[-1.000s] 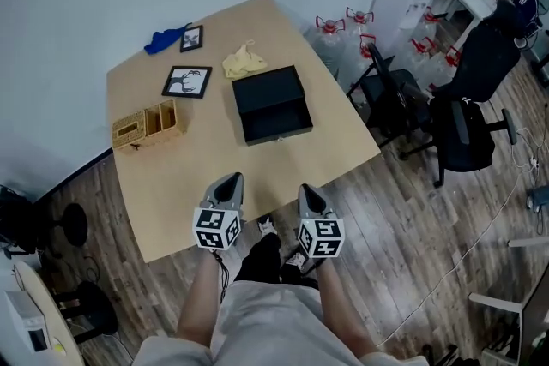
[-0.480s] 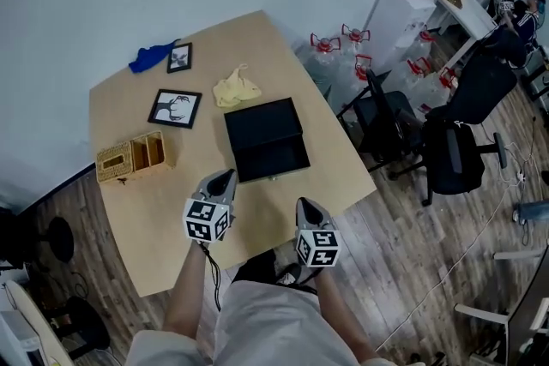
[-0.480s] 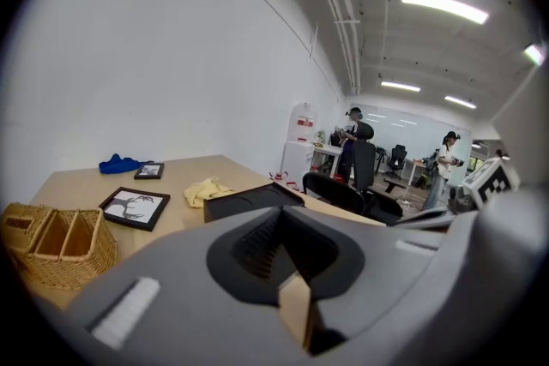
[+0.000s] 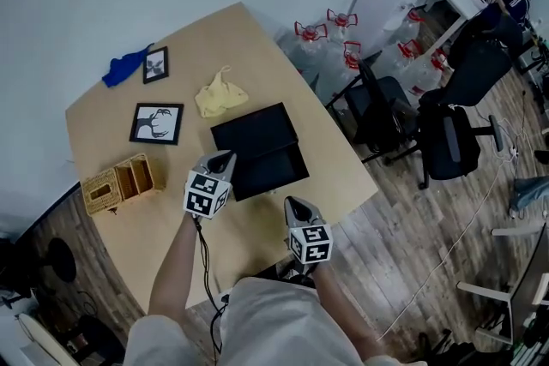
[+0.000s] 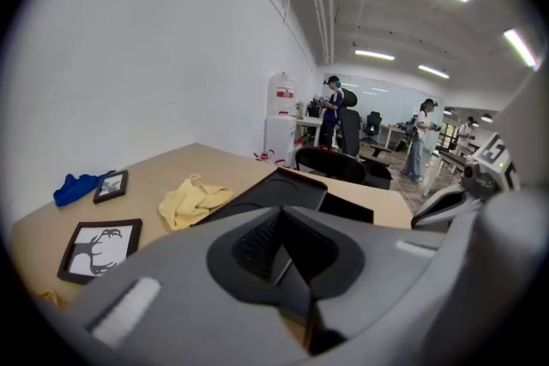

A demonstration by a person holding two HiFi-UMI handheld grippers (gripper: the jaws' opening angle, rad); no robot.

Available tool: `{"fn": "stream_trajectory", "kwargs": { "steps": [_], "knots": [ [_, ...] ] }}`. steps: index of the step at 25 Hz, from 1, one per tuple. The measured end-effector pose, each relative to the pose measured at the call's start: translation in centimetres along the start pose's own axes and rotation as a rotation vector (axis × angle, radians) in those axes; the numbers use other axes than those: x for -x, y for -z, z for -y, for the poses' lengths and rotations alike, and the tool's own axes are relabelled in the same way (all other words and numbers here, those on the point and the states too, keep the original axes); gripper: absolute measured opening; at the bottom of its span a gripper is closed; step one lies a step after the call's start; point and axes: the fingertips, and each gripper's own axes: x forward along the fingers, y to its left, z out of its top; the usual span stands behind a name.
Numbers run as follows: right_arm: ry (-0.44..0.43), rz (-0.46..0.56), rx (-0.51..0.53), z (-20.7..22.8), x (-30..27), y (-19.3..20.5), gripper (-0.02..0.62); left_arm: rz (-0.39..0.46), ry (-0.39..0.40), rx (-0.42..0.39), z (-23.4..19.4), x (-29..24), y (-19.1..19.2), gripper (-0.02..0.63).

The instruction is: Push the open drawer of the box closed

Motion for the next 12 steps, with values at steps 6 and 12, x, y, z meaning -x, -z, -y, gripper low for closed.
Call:
{"fn": "stream_trajectory", "kwargs": {
  "steps": [6, 12],
  "knots": [
    [0.024, -0.030, -0.008, -0.1, -2.1, 0.9, 0.002, -0.055, 0.088, -0.072, -0.4, -4.3, 1.1, 0.052],
    [0.034, -0.068, -0.009, -0.3, -3.1, 1.9, 0.026, -0.105, 0.152, -0.167, -1.8, -6.8, 1.6, 0.052]
  ]
}}
